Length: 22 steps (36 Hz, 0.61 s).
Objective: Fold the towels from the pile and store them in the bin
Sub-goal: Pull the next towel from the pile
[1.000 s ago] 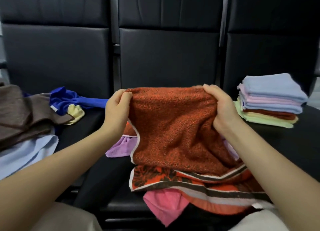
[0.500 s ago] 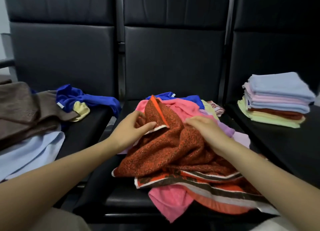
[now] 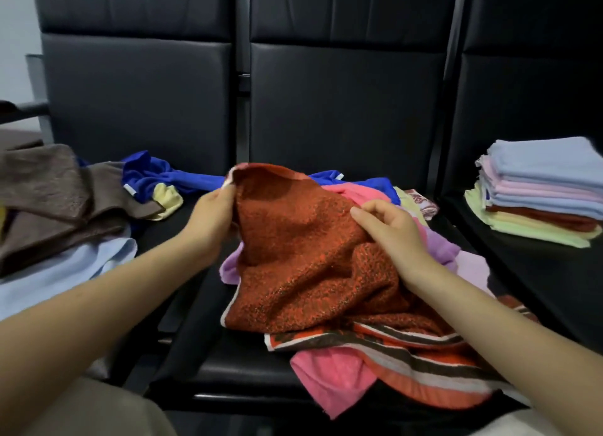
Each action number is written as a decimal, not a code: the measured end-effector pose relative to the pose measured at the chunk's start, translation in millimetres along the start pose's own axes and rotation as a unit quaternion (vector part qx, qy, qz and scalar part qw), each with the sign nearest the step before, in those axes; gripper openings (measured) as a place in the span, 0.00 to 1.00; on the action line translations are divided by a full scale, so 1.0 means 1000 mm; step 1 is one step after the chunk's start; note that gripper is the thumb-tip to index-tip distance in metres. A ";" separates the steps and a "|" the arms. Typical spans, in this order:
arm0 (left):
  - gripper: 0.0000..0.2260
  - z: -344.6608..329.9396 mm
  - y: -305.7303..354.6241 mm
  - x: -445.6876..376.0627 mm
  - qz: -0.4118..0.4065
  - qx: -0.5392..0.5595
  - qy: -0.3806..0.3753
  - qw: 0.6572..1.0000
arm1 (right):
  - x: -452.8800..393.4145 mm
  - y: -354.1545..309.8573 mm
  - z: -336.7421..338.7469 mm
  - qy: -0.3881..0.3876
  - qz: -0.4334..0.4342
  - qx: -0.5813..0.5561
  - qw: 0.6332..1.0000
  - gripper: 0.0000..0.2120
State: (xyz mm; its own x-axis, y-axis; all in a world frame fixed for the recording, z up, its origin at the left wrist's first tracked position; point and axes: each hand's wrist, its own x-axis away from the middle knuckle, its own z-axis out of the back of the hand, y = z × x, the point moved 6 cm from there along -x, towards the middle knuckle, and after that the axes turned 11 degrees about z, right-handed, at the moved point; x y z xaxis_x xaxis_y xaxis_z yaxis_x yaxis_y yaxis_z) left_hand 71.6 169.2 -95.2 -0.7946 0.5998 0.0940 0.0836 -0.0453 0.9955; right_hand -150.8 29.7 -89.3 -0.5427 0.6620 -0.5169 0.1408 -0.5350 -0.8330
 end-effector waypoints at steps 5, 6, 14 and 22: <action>0.13 0.036 -0.018 -0.017 0.119 0.058 0.015 0.991 | 0.013 -0.023 -0.046 -0.137 0.131 0.092 0.978 0.12; 0.14 0.040 -0.021 -0.020 0.129 0.063 0.010 0.990 | 0.019 -0.025 -0.059 -0.195 0.144 0.127 0.962 0.10; 0.20 0.057 -0.063 -0.017 0.156 -0.143 0.063 0.975 | 0.008 -0.008 -0.090 -0.341 0.040 0.199 0.918 0.13; 0.15 0.054 -0.062 -0.019 0.100 -0.190 0.064 0.975 | -0.039 0.042 -0.125 -0.264 -0.071 0.180 0.945 0.30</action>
State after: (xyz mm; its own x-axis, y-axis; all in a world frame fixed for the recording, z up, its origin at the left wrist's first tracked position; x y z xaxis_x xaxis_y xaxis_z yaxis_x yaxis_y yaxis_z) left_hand 114.1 203.6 -159.1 -0.8553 0.4457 0.2643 0.0356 -0.4582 0.8881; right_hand -20.5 47.2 -128.5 -0.8858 0.4370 -0.1559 -0.2035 -0.6678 -0.7160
